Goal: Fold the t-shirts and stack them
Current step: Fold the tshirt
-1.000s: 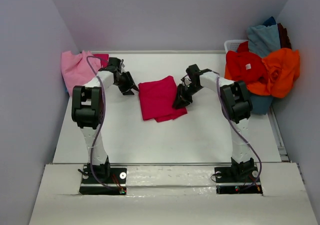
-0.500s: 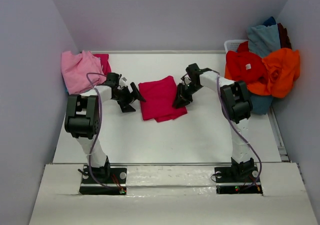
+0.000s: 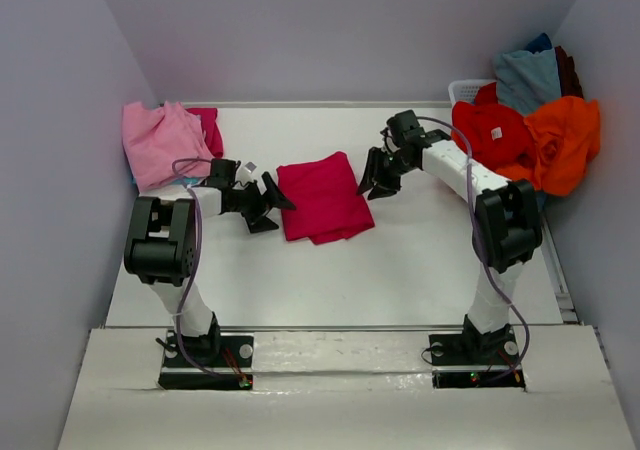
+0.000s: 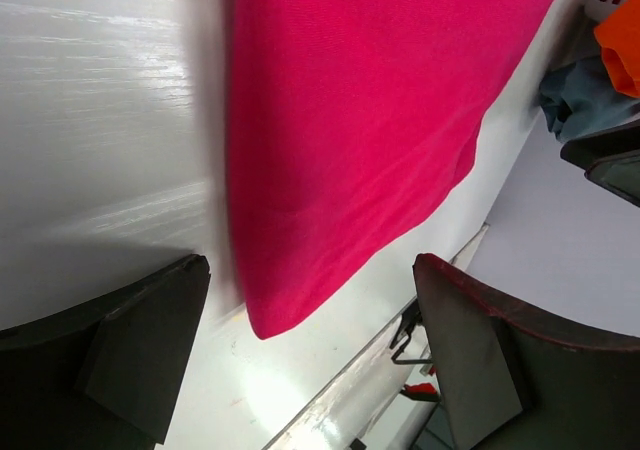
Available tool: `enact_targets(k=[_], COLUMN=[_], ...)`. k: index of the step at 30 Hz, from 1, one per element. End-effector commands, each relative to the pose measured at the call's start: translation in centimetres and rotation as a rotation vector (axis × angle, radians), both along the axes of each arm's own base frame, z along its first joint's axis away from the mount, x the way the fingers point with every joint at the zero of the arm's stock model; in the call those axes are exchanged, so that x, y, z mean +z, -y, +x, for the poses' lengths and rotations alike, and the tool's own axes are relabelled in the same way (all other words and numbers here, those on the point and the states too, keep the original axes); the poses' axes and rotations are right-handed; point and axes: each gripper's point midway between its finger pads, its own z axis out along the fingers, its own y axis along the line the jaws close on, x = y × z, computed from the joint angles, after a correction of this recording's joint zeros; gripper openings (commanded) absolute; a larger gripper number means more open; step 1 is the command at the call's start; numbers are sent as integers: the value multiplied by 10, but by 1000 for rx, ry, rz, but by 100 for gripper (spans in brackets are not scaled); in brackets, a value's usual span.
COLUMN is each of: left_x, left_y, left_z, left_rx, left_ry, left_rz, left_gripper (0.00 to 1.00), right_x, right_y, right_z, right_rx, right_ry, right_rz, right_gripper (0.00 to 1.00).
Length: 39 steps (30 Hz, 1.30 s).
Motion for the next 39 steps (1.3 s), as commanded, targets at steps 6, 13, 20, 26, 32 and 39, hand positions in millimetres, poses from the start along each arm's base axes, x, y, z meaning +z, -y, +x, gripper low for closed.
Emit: enact_targets(k=[6,13,20,26,32,39], left_x=[-27,-28,-33,-38,-36,-40], left_y=[4,11,10,10,12,10], left_z=[-9,-13,-15,-19,-18,-19], left_rx=[8,-1,-13,-16,-31,-31], left_ry=[-53,-75,-91,-111,-109,-129], left_rz=[-92,-161,-147,-148,-163,-146], left_gripper=[99,99,99,99,99,99], right_x=[-33,-41,-53,-67,-62,-49], right_y=[7,37,44,39,44,36], right_z=[-8,-17,-23,-19,-9,6], right_rx=[-47,-133,-149,-144,-146,-143], right_ry=[-21,5,-15,-32,-5,41], right_rz=[-9,-174,-205,-191,-236,-201], right_gripper=[45,43,44,44,44,44])
